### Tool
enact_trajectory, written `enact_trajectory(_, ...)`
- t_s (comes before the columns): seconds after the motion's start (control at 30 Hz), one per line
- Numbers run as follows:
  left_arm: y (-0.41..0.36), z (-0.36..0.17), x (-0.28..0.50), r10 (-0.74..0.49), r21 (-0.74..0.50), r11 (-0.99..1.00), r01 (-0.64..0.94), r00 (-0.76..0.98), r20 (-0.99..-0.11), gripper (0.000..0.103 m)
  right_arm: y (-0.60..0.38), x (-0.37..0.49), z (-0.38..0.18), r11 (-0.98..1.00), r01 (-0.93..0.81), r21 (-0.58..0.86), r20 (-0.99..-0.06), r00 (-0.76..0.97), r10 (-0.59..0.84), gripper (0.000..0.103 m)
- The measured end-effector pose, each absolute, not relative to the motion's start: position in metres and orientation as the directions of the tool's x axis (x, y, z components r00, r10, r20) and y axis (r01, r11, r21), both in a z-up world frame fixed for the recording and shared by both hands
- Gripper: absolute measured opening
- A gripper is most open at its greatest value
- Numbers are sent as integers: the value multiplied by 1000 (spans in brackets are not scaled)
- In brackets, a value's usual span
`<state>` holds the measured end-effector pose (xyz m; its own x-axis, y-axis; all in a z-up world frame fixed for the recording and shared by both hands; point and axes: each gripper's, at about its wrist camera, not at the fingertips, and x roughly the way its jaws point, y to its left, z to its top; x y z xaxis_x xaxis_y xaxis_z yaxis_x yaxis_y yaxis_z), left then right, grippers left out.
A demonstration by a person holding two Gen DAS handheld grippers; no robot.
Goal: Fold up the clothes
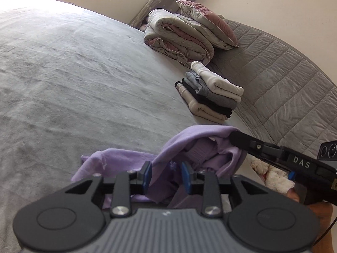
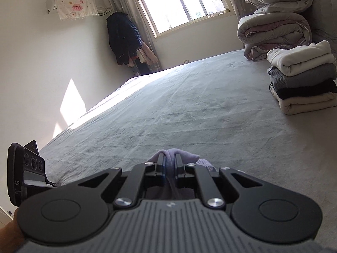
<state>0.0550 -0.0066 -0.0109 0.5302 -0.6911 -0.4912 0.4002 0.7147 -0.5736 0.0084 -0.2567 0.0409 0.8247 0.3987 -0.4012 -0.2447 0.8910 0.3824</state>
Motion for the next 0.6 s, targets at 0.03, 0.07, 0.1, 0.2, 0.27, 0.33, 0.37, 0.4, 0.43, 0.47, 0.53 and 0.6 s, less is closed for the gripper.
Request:
enact_trajectory(0.03,-9,-13,55,-708,-597,696,398,518,-480,43,-255,8,41,890,-253,380,-404,820,406,9)
enact_trajectory(0.07,-11,-15,56,-724,-621,677,394,506,-469,46,-252,8,40,890,-258,376,-407,817,409,9)
enact_trajectory(0.1,-12,-17,57,-734,-639,665,388,499,-461,47,-250,8,40,891,-263,371,-410,814,411,9)
enact_trajectory(0.2,-18,-30,63,-740,-682,651,335,483,-469,50,-246,7,39,898,-271,346,-413,816,405,9)
enact_trajectory(0.27,-22,-38,66,-722,-683,668,293,479,-500,50,-246,6,39,899,-268,345,-411,819,402,9)
enact_trajectory(0.33,-25,-44,69,-717,-695,668,267,481,-505,50,-248,5,39,900,-264,347,-408,821,399,9)
enact_trajectory(0.37,-26,-47,70,-715,-700,667,255,482,-506,50,-249,5,38,899,-263,350,-409,821,399,9)
enact_trajectory(0.4,-27,-49,72,-714,-706,665,242,483,-507,50,-251,4,38,898,-262,353,-409,820,400,9)
enact_trajectory(0.43,-28,-52,73,-712,-712,664,229,484,-508,49,-252,4,37,897,-259,359,-408,820,401,9)
enact_trajectory(0.47,-29,-54,74,-717,-722,655,222,486,-501,47,-253,4,37,895,-256,364,-407,821,401,9)
enact_trajectory(0.53,-30,-55,75,-705,-721,662,206,499,-505,24,-254,3,37,901,-247,357,-401,830,387,9)
enact_trajectory(0.6,-30,-55,75,-691,-718,670,188,512,-511,14,-257,1,39,913,-228,338,-388,850,356,9)
